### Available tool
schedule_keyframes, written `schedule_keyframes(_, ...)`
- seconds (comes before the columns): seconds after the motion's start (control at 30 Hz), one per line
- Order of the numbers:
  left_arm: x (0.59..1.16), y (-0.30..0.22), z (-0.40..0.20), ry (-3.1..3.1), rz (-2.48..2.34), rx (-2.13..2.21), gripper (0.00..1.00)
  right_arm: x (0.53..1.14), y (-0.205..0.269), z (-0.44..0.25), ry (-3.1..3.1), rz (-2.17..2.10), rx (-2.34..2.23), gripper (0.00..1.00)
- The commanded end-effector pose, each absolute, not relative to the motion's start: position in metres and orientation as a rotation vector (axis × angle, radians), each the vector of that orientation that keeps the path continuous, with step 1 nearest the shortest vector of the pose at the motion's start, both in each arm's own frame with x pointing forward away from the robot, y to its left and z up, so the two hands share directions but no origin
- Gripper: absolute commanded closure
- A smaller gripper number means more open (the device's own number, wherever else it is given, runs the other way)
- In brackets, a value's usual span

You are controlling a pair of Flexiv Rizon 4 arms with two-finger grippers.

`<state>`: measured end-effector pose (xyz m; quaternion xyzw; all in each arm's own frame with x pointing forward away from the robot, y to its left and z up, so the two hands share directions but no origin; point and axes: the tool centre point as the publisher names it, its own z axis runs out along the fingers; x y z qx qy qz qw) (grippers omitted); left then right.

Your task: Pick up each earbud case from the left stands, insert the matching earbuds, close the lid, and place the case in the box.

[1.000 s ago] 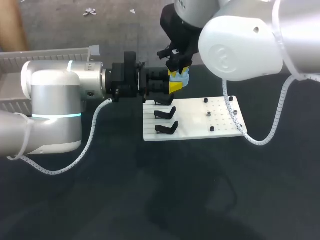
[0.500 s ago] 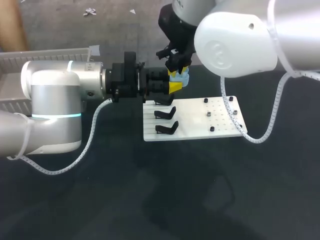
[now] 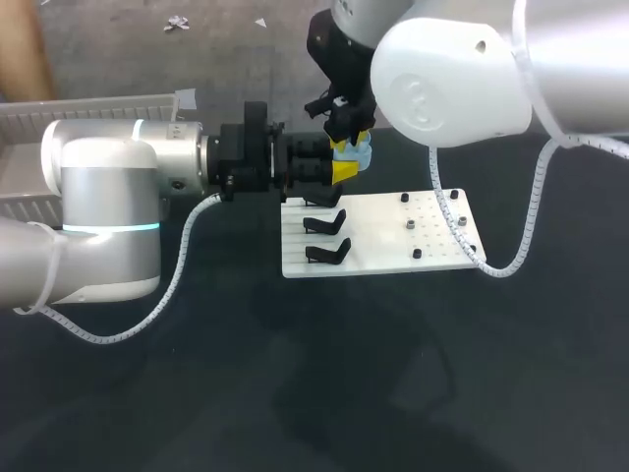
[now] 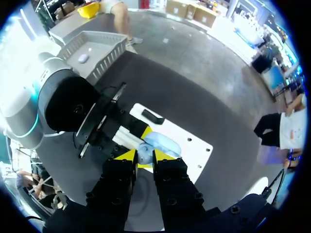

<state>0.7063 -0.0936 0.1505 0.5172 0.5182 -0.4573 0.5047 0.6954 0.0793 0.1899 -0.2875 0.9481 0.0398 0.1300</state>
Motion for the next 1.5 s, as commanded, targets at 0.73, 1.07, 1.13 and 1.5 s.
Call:
schedule_keyframes(0.73, 0.7043, -0.0943, 0.1496, 1.246, -1.097, 1.241, 1.00, 0.6943, 0.0835, 0.1907, 2.775, 0.105, -0.806, 0.75)
schedule_keyframes(1.07, 0.7043, -0.0943, 0.1496, 1.246, -1.097, 1.241, 1.00, 0.6928, 0.0829, 0.1910, 2.782, 0.100, -0.797, 0.73)
schedule_keyframes(1.13, 0.7043, -0.0943, 0.1496, 1.246, -1.097, 1.241, 1.00, 0.6927, 0.0821, 0.1914, 2.785, 0.097, -0.792, 0.73)
schedule_keyframes(1.5, 0.7043, -0.0943, 0.1496, 1.246, -1.097, 1.241, 1.00, 0.6941, 0.0802, 0.1955, 2.789, 0.100, -0.762, 0.71)
